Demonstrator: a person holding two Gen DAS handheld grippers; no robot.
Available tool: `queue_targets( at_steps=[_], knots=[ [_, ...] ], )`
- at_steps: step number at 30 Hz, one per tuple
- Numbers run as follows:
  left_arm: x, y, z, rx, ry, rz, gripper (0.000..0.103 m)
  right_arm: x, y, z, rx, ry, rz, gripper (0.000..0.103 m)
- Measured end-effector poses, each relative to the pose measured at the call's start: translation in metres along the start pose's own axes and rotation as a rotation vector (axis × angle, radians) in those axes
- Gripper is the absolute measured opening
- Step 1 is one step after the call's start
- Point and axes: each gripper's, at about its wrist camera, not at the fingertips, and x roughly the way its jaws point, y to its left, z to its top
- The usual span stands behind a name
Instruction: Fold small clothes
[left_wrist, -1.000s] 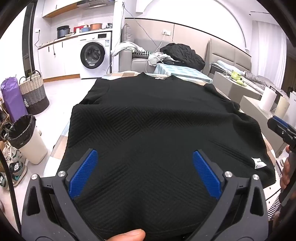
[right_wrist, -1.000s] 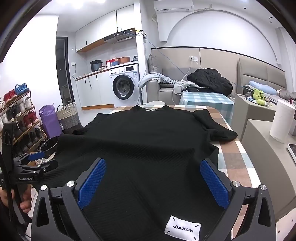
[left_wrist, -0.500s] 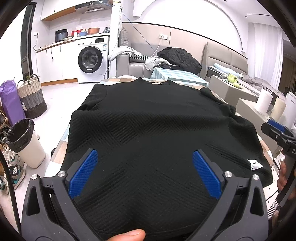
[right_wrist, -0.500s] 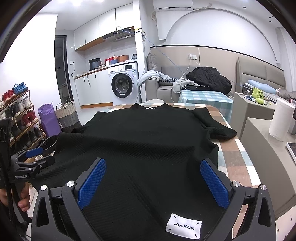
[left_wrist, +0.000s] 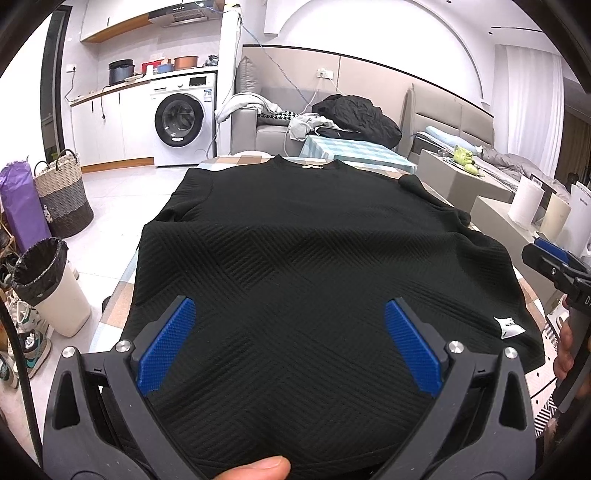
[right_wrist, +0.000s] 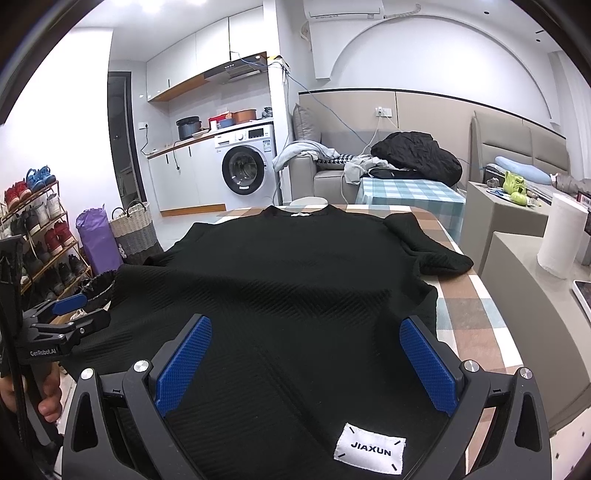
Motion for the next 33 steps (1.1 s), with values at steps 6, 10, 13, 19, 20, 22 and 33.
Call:
queue_targets(
  at_steps=[6,10,13,19,20,22,33],
  knots=[
    [0.003,-0.001,0.000,0.001,0.000,0.002,0.102,0.001,0.002,-0.002,-0.013,0.006,0.006,0.103],
    [0.003,0.000,0.000,0.001,0.001,0.000,0.102,0.001,0.001,-0.002,-0.016,0.006,0.003,0.103],
    [0.004,0.000,0.001,-0.001,-0.003,-0.002,0.102,0.002,0.000,-0.001,-0.008,0.010,0.000,0.103],
    [0.007,0.012,0.004,-0.033,-0.004,0.003,0.102,0.004,0.000,0.000,0.004,0.017,0.003,0.103],
    [0.007,0.013,0.004,-0.035,-0.005,0.004,0.102,0.004,-0.001,0.000,0.005,0.017,0.005,0.103],
    [0.007,0.015,0.005,-0.040,-0.009,0.007,0.102,0.004,-0.001,0.000,0.006,0.014,0.009,0.103],
    [0.009,0.030,0.016,-0.045,-0.030,0.032,0.102,0.004,-0.011,0.004,0.079,0.006,-0.002,0.103]
  ],
)
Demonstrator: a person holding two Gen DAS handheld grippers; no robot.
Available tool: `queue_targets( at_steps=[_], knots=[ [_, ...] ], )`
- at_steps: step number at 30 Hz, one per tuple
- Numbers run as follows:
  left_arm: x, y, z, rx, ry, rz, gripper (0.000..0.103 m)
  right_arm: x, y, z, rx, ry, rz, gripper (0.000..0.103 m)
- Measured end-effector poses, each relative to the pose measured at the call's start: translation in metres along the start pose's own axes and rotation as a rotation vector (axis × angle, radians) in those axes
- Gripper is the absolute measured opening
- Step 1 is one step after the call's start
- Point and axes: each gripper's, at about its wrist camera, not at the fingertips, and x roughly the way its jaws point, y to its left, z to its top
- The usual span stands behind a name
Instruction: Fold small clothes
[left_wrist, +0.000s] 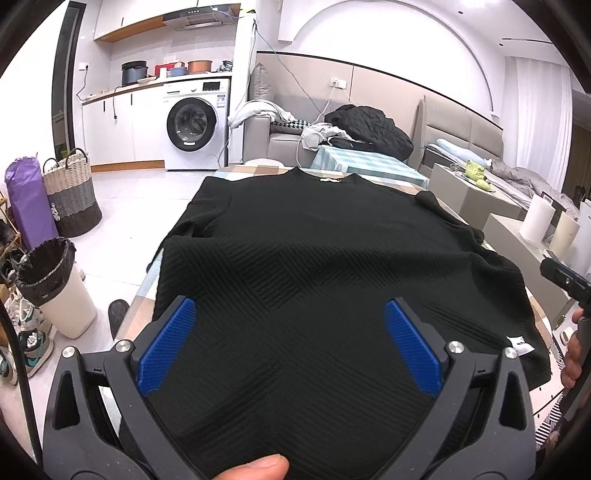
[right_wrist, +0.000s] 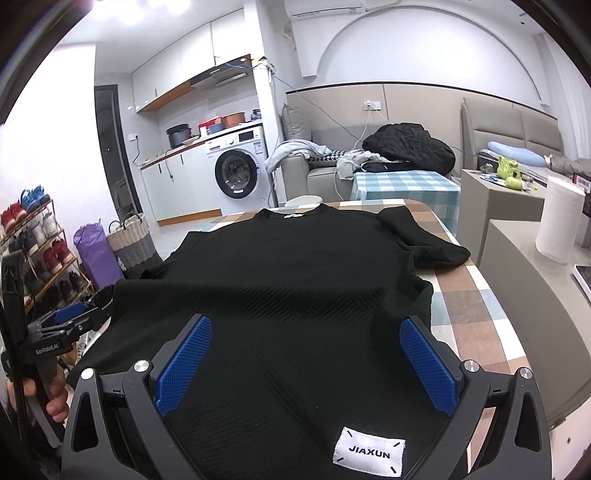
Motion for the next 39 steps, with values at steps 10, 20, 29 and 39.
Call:
queue_targets(
  at_steps=[10,20,29,39],
  knots=[
    [0.006,0.014,0.013,-0.011,-0.029,0.030,0.102,0.016,-0.001,0.015,0.018,0.020,-0.027,0.103],
    [0.042,0.036,0.051,-0.051,0.015,0.032,0.102,0.039,-0.025,0.043,0.106,0.056,-0.023,0.101],
    [0.095,0.048,0.081,-0.064,0.062,0.025,0.101,0.076,-0.045,0.060,0.172,0.121,-0.023,0.093],
    [0.155,0.049,0.109,-0.056,0.121,0.041,0.101,0.111,-0.091,0.084,0.330,0.148,-0.084,0.093]
  ],
)
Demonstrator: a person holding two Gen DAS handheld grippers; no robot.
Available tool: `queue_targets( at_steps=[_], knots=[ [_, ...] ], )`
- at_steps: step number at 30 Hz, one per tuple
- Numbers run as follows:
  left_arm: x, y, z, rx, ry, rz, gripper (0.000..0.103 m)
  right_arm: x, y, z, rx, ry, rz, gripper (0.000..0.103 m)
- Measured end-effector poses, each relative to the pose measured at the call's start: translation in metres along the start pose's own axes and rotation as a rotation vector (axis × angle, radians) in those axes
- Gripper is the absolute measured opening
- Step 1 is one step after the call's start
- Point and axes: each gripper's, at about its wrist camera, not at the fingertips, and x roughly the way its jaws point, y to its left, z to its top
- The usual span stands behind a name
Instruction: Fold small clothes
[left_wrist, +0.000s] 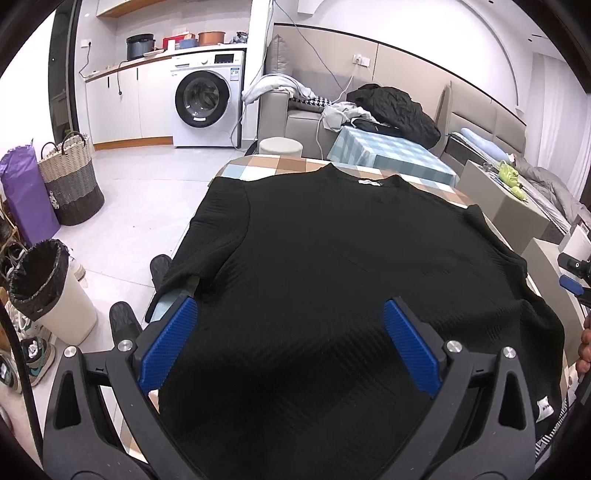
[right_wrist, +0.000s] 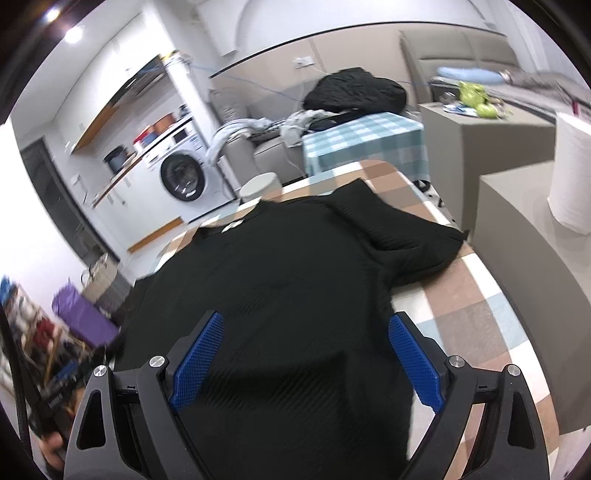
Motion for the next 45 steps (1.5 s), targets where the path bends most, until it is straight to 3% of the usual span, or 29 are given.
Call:
queue_targets(
  at_steps=[10,16,18,22,24,26,29,37,41,45],
  knots=[
    [0.040,0.007,0.013,-0.030,0.021,0.010,0.101,0.041,-0.082,0.036,0.270,0.034,-0.055,0.087],
    [0.051,0.000,0.012,0.001,0.020,0.022,0.101,0.072,-0.120,0.049,0.400,0.053,-0.110,0.071],
    [0.054,-0.002,0.012,0.006,0.023,0.020,0.101,0.081,-0.128,0.055,0.398,0.058,-0.139,0.058],
    [0.060,-0.007,0.011,0.021,0.027,0.030,0.101,0.095,-0.147,0.060,0.416,0.069,-0.196,0.049],
    [0.063,-0.009,0.011,0.021,0.031,0.027,0.101,0.103,-0.156,0.062,0.412,0.079,-0.224,0.036],
    [0.065,-0.011,0.011,0.027,0.033,0.024,0.101,0.108,-0.156,0.064,0.385,0.070,-0.244,0.029],
    [0.066,-0.014,0.009,0.033,0.035,0.024,0.101,0.114,-0.156,0.066,0.358,0.072,-0.262,0.005],
    [0.061,-0.022,0.005,0.037,0.032,-0.004,0.101,0.054,-0.143,0.048,0.331,-0.029,-0.286,0.005],
    [0.059,-0.028,0.005,0.051,0.028,-0.012,0.101,0.053,-0.150,0.040,0.366,-0.008,-0.282,0.005],
    [0.051,-0.026,0.004,0.050,0.015,-0.017,0.101,0.050,-0.146,0.045,0.390,-0.054,-0.282,0.005]
  ],
)
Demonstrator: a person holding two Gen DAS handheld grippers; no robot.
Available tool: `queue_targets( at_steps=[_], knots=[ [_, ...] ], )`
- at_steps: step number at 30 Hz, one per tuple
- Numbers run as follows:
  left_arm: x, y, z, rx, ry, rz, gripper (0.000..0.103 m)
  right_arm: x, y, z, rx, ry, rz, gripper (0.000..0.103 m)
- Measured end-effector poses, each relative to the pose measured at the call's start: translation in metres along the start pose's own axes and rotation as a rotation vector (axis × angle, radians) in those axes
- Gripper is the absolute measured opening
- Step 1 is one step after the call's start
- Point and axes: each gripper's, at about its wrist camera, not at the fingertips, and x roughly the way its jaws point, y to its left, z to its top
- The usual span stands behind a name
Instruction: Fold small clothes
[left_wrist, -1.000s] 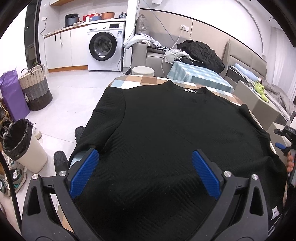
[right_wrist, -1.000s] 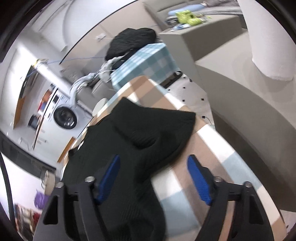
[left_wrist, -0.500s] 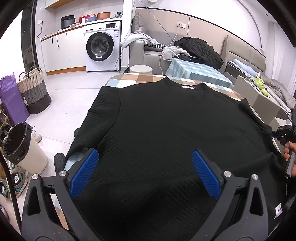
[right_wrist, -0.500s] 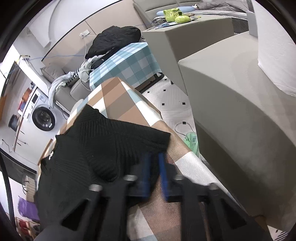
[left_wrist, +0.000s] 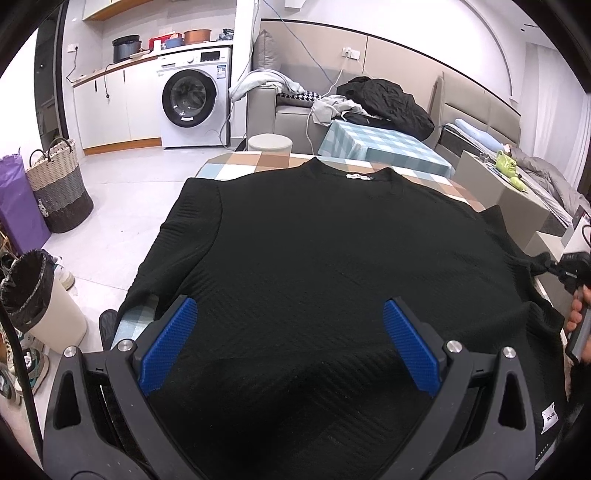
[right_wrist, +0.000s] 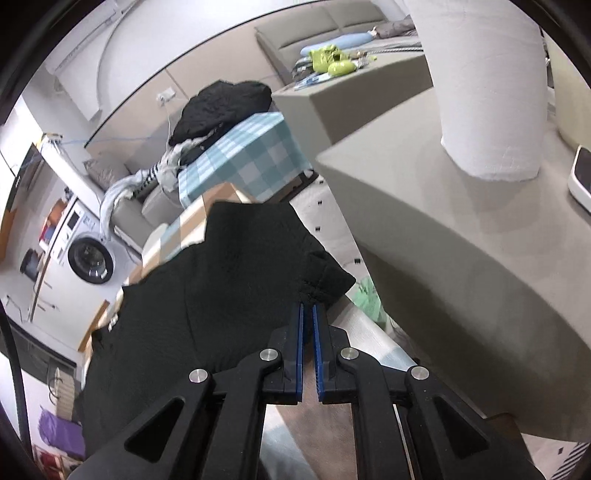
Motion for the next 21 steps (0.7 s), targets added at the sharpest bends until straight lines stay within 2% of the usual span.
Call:
queue_targets(
  at_steps=[2,7,9,11,14,16,17,21],
  knots=[
    [-0.003,0.002,-0.001,-0.001,-0.005,0.006,0.101,-0.004,0.008,0.004,-0.001,-0.028,0.016,0.005],
    [-0.008,0.008,-0.003,-0.017,-0.001,0.001,0.101,-0.032,0.056,0.013,-0.077,-0.156,0.170,0.005],
    [-0.009,0.008,-0.004,-0.015,-0.003,-0.001,0.101,-0.038,0.085,0.008,-0.151,-0.164,0.244,0.005],
    [-0.009,0.007,-0.003,-0.014,-0.005,-0.005,0.101,-0.039,0.121,-0.009,-0.289,-0.107,0.330,0.005],
    [-0.010,0.007,-0.004,-0.014,-0.005,-0.015,0.101,-0.035,0.163,-0.049,-0.530,0.019,0.383,0.005],
    [-0.011,0.006,-0.006,-0.010,-0.006,-0.016,0.101,-0.028,0.175,-0.068,-0.610,0.100,0.371,0.005],
    [-0.011,0.005,-0.007,-0.010,-0.006,-0.019,0.101,-0.021,0.177,-0.076,-0.632,0.153,0.338,0.009],
    [-0.011,0.006,-0.009,-0.015,-0.001,-0.023,0.101,-0.008,0.164,-0.081,-0.615,0.211,0.244,0.032]
  ],
)
